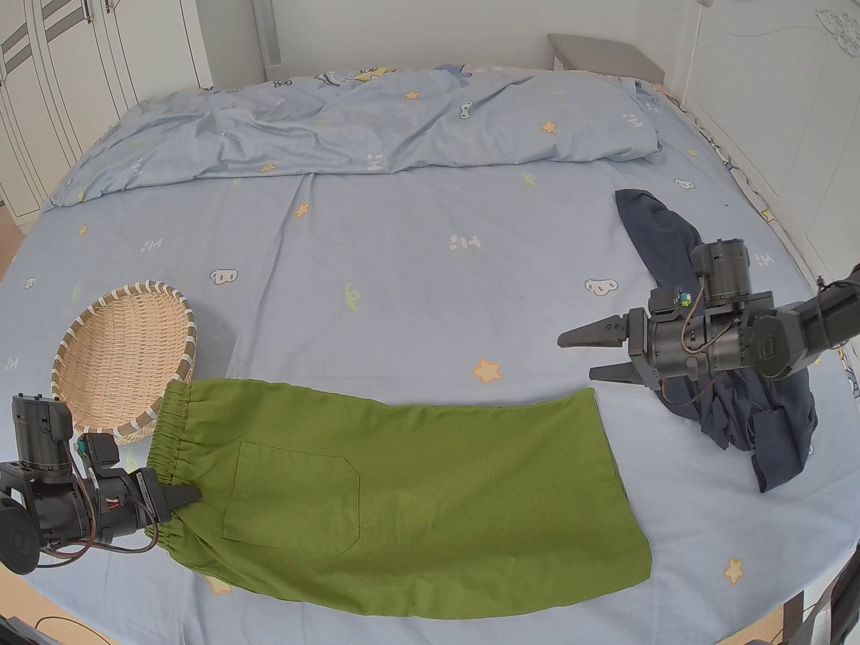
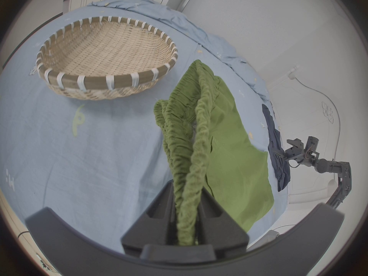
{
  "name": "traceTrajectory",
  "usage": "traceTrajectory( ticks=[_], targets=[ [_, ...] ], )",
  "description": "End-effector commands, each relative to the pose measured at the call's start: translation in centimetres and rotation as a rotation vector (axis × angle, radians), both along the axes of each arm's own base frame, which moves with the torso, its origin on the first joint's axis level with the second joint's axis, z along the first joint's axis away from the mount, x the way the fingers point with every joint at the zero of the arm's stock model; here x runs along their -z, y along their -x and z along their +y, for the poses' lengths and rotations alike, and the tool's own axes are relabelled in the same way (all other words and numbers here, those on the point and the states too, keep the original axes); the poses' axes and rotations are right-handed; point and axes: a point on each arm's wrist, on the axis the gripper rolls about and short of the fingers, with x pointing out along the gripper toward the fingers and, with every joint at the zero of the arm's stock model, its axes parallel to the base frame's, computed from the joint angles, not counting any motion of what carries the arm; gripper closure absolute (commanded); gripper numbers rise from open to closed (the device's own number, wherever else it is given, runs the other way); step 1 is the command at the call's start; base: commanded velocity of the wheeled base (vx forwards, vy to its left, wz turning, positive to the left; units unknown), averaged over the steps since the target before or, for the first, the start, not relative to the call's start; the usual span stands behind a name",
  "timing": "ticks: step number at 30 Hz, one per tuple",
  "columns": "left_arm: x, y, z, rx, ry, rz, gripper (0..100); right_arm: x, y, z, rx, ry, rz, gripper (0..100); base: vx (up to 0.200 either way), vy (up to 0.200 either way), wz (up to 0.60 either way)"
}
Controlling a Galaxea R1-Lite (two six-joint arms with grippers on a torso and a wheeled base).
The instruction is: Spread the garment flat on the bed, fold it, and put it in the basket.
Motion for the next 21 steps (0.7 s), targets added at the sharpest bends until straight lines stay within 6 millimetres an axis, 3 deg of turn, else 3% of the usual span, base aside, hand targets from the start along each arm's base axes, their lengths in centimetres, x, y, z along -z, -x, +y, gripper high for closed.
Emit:
traceTrajectory(
  ticks=[1, 8, 14, 21],
  targets=[
    [-2.0, -0.2, -0.2, 0.014, -0.005, -0.099, 100, -6.2, 5.3, -1.6, 0.021, -0.071, -0.106, 0, 0.0, 0.0, 0.0],
    [-4.1, 0.3, 0.0, 0.052, -0.081, -0.087, 100, -8.8, 8.0, -3.0, 0.049, -0.112, -0.152, 0, 0.0, 0.0, 0.0],
    [-8.1, 0.8, 0.9, 0.02, -0.125, -0.082, 100, -9.4, 8.5, -3.5, 0.066, -0.115, -0.173, 0, 0.0, 0.0, 0.0],
    [-10.0, 1.0, 2.3, 0.022, -0.223, -0.069, 100, -9.6, 8.6, -3.8, 0.074, -0.115, -0.18, 0, 0.0, 0.0, 0.0]
  ],
)
